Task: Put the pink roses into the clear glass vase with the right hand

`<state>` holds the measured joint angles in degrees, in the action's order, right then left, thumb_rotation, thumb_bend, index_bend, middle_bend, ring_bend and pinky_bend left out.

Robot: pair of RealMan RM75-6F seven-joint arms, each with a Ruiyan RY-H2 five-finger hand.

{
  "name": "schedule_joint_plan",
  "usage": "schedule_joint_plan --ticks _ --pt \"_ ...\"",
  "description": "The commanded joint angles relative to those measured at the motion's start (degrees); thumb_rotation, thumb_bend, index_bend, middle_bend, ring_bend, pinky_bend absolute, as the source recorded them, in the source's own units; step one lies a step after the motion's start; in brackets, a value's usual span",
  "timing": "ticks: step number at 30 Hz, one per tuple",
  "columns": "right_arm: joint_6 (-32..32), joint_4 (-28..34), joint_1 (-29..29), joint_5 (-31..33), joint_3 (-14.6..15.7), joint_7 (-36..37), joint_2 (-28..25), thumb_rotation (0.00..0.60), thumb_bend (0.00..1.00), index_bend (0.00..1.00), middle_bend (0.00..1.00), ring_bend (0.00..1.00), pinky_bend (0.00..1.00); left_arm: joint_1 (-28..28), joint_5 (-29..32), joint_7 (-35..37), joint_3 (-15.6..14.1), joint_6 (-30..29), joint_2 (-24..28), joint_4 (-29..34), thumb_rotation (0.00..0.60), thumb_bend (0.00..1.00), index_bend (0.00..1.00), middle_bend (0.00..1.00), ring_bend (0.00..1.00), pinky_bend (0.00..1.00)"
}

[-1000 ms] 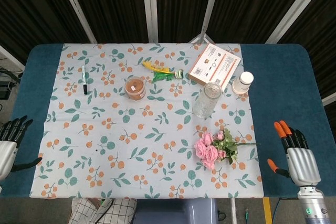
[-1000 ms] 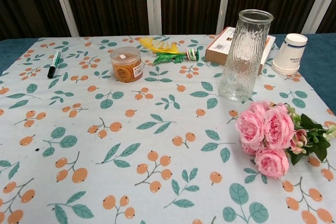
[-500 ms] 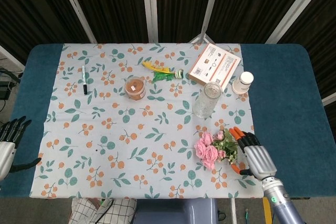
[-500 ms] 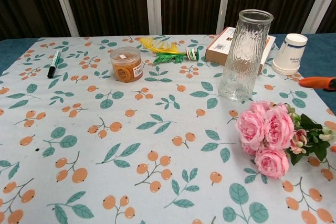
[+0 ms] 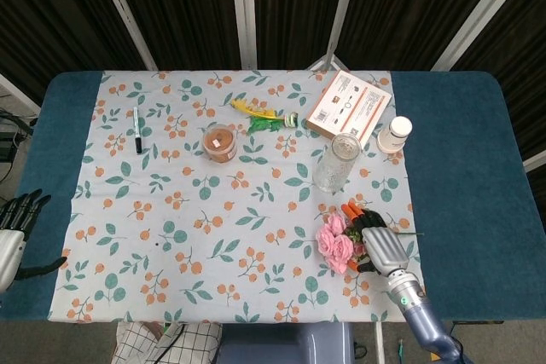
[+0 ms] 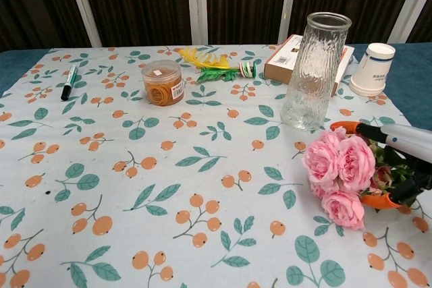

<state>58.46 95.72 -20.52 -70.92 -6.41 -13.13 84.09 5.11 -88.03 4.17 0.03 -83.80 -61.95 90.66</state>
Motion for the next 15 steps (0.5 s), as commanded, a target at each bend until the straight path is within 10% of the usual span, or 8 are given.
schedule_joint_plan --ticks 1,9,15 --pt "-0.7 -2.3 -1.0 1.4 -0.7 -0.4 1.8 0.600 0.30 0.03 0.13 0.12 0.02 0.1 0.1 0.1 0.0 0.1 0.1 0.1 0.600 0.00 0.00 0.00 0.00 0.00" --pt "0.0 -4.9 -1.8 1.3 -0.9 0.2 3.8 0.600 0.30 0.48 0.50 0.53 0.37 0.1 0.4 0.3 0.0 0.5 0.2 0.3 0.600 0.00 0.00 0.00 0.00 0.00" --pt "2.4 -3.6 -1.9 -0.5 -1.9 1.0 2.6 0.600 0.30 0.52 0.53 0.56 0.42 0.0 0.0 -0.1 0.1 -0.2 0.0 0.1 0.600 0.00 0.00 0.00 0.00 0.00"
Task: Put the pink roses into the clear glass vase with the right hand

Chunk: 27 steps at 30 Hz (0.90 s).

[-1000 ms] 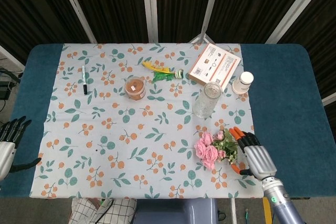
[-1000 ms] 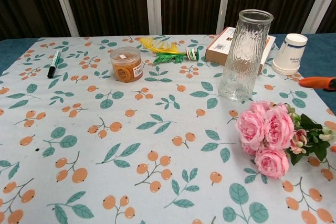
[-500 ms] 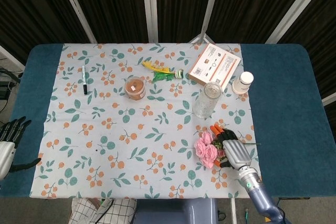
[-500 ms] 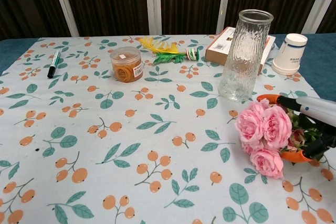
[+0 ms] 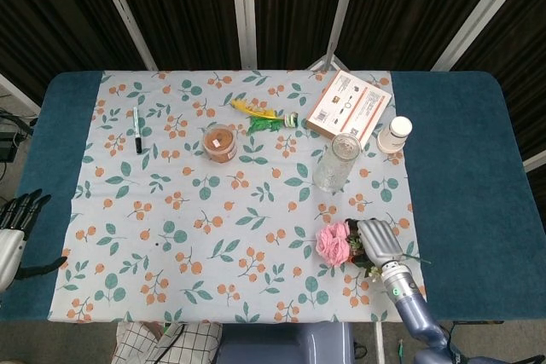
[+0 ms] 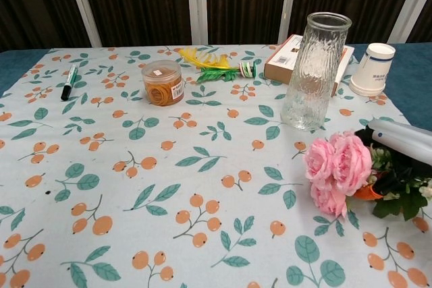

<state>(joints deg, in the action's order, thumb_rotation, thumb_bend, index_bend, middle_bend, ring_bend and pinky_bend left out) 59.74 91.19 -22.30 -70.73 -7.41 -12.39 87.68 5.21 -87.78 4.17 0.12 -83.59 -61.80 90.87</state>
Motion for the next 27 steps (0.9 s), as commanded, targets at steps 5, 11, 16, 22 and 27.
schedule_joint_plan --ticks 5,11,16,22,27 --pt "3.6 6.1 -0.9 -0.5 -5.9 2.3 -6.2 0.600 0.30 0.52 0.53 0.56 0.42 -0.1 0.0 0.1 0.1 -0.3 -0.2 -0.1 0.600 0.00 0.00 0.00 0.00 0.00" --pt "5.9 12.2 -1.6 3.6 -14.7 6.5 -13.6 0.600 0.30 0.52 0.53 0.56 0.42 -0.1 0.1 -0.1 0.1 -0.3 -0.2 0.0 0.600 0.00 0.00 0.00 0.00 0.00" --pt "9.9 13.9 -1.9 7.9 -22.8 10.9 -16.6 0.600 0.30 0.52 0.53 0.56 0.42 -0.1 0.2 -0.1 0.1 -0.1 -0.2 0.2 0.600 0.00 0.00 0.00 0.00 0.00" --pt "16.5 10.7 -5.2 11.3 -32.4 20.4 -12.9 0.600 0.30 0.52 0.53 0.56 0.42 -0.2 -0.3 -0.3 0.2 -0.8 -0.6 0.0 0.600 0.00 0.00 0.00 0.00 0.00" --pt "16.5 8.4 -10.1 17.7 -39.1 30.0 -7.8 0.600 0.30 0.51 0.53 0.54 0.42 -0.1 -0.4 -1.1 0.2 -0.8 -0.9 -0.1 0.600 0.00 0.00 0.00 0.00 0.00"
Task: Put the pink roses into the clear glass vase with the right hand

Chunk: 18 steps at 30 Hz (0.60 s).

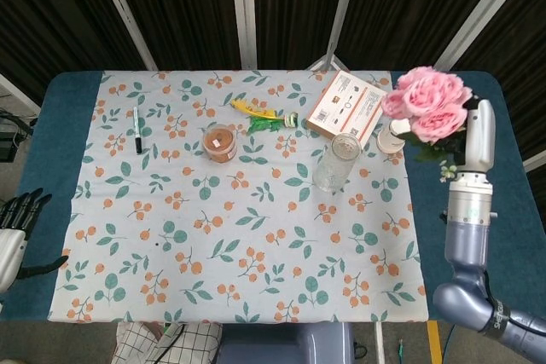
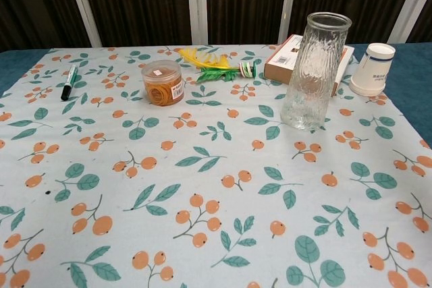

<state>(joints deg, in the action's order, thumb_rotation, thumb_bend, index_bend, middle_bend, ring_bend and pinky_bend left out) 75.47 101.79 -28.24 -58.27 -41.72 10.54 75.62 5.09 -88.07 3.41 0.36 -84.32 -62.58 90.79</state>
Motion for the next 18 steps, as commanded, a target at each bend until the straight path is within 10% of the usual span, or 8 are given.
schedule_joint_plan --ticks 1,18 --pt "0.6 -2.8 -5.2 6.4 -5.8 8.6 5.3 0.600 0.30 0.50 0.53 0.53 0.42 0.0 -0.1 -0.5 0.0 -0.1 -0.2 -0.1 0.600 0.00 0.00 0.00 0.00 0.00" --pt "1.4 -9.6 -17.1 14.5 -10.0 15.2 17.1 0.600 0.30 0.48 0.53 0.52 0.42 0.0 0.8 0.6 0.1 0.5 0.2 -0.1 0.600 0.00 0.00 0.00 0.00 0.00"
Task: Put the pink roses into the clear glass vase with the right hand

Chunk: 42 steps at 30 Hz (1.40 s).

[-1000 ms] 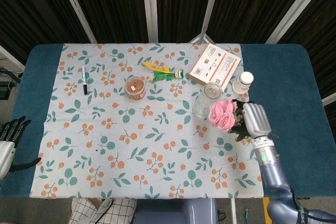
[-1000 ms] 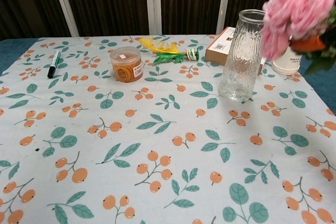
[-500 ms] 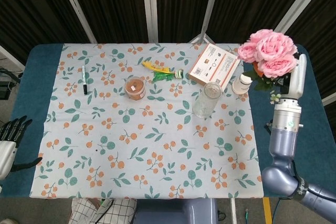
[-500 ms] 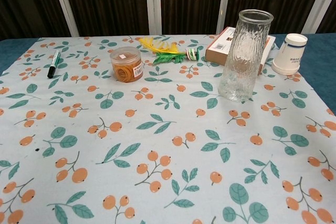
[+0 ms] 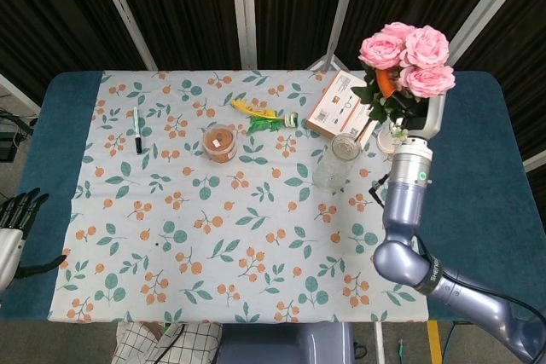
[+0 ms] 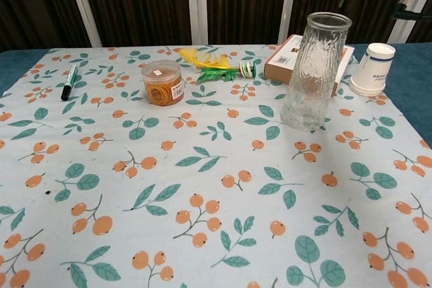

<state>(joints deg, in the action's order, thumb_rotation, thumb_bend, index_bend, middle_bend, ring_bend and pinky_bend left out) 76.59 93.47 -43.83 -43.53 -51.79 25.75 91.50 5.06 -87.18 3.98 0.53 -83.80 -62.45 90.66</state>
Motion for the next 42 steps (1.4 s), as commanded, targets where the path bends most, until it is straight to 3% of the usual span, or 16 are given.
schedule_joint_plan --ticks 1,16,21,26,34,42 --pt "0.4 -1.6 -1.9 -0.3 0.2 0.0 1.7 0.600 0.30 0.48 0.53 0.52 0.42 0.0 -0.1 0.1 0.0 -0.1 0.1 0.0 0.600 0.00 0.00 0.00 0.00 0.00" --pt "1.6 -5.4 -0.5 -0.2 4.3 1.5 5.8 0.600 0.30 0.47 0.53 0.51 0.42 0.0 0.0 1.1 -0.2 0.5 0.5 0.4 0.600 0.00 0.00 0.00 0.00 0.00" --pt "1.3 -5.9 1.3 -0.3 7.1 1.8 7.4 0.600 0.30 0.45 0.53 0.50 0.42 0.1 0.0 0.8 -0.3 0.7 0.5 0.6 0.600 0.00 0.00 0.00 0.00 0.00" --pt "1.0 -8.8 1.5 -1.5 9.5 1.6 9.6 0.600 0.30 0.44 0.52 0.48 0.34 0.1 0.1 0.7 -0.3 0.7 0.5 0.7 0.600 0.00 0.00 0.00 0.00 0.00" --pt "-1.2 -14.0 0.3 -1.2 9.6 1.2 12.2 0.600 0.30 0.42 0.50 0.46 0.25 0.1 0.2 1.1 -0.3 0.9 0.5 0.7 0.600 0.00 0.00 0.00 0.00 0.00" --pt "-1.7 -15.0 0.7 -2.0 9.7 0.9 13.2 0.600 0.30 0.37 0.46 0.42 0.19 0.2 0.2 1.3 -0.3 1.1 0.7 0.8 0.600 0.00 0.00 0.00 0.00 0.00"
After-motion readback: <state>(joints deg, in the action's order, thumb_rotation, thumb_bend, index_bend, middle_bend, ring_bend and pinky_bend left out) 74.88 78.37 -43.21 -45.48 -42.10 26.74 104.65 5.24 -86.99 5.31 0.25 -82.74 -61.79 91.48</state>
